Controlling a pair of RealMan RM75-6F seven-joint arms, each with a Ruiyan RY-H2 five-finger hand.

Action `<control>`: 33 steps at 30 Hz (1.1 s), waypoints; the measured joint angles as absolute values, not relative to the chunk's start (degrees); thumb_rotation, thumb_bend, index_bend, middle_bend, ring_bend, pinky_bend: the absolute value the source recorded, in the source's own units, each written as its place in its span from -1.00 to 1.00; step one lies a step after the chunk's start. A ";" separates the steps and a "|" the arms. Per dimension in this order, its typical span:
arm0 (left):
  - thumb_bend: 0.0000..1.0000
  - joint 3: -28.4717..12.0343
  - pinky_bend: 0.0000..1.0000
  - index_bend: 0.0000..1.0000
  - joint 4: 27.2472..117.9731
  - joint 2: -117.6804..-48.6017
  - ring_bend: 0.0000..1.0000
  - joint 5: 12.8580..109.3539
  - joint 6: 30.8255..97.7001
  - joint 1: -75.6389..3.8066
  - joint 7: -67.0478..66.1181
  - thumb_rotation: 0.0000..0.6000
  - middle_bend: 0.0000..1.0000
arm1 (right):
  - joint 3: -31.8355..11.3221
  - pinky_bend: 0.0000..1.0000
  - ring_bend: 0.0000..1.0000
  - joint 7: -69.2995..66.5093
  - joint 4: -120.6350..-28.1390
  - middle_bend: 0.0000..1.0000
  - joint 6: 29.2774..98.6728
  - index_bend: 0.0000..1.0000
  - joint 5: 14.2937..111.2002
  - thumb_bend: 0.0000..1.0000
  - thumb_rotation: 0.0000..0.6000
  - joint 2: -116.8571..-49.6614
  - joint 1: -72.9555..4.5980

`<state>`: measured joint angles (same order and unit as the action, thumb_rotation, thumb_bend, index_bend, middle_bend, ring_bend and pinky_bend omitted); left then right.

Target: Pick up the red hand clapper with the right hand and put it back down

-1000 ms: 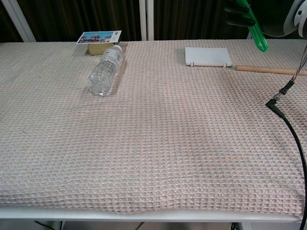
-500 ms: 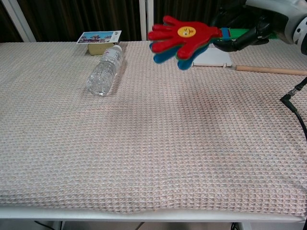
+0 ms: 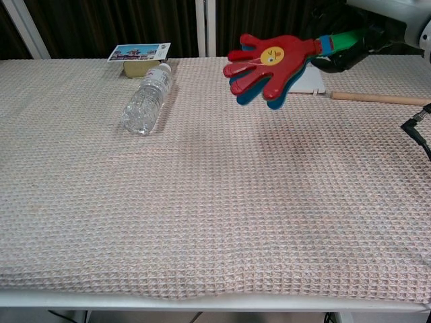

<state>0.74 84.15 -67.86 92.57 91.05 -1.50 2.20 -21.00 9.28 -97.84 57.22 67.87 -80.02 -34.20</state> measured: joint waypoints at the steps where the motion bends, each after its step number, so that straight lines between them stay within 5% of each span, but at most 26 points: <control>1: -0.64 0.74 -1.00 -0.92 84.15 -67.85 -1.00 92.58 91.04 -1.52 2.23 1.00 -1.00 | -21.52 1.00 0.97 5.18 -98.38 0.88 57.19 1.00 67.85 0.01 1.00 -79.80 -33.93; 12: -0.64 0.75 -1.00 -0.92 83.86 -68.00 -1.00 92.61 90.89 -1.63 2.47 1.00 -1.00 | -30.34 1.00 0.97 -59.32 -103.80 0.88 51.98 1.00 65.90 0.03 1.00 -74.35 -29.28; 18: -0.64 0.76 -1.00 -0.92 83.96 -68.02 -1.00 92.54 90.83 -1.63 2.31 1.00 -1.00 | -30.74 1.00 0.97 -72.48 -103.49 0.88 50.52 1.00 67.34 0.03 1.00 -73.45 -28.72; 25: -0.64 0.81 -1.00 -0.92 83.68 -68.09 -1.00 92.46 90.79 -1.59 2.70 1.00 -1.00 | -28.12 1.00 0.97 -59.27 -101.03 0.88 51.34 1.00 69.57 0.03 1.00 -73.79 -29.91; 33: -0.64 0.82 -1.00 -0.92 83.53 -68.08 -1.00 92.53 91.01 -1.52 2.94 1.00 -1.00 | -22.88 1.00 0.97 -13.75 -98.80 0.88 52.90 1.00 65.91 0.02 1.00 -74.39 -33.00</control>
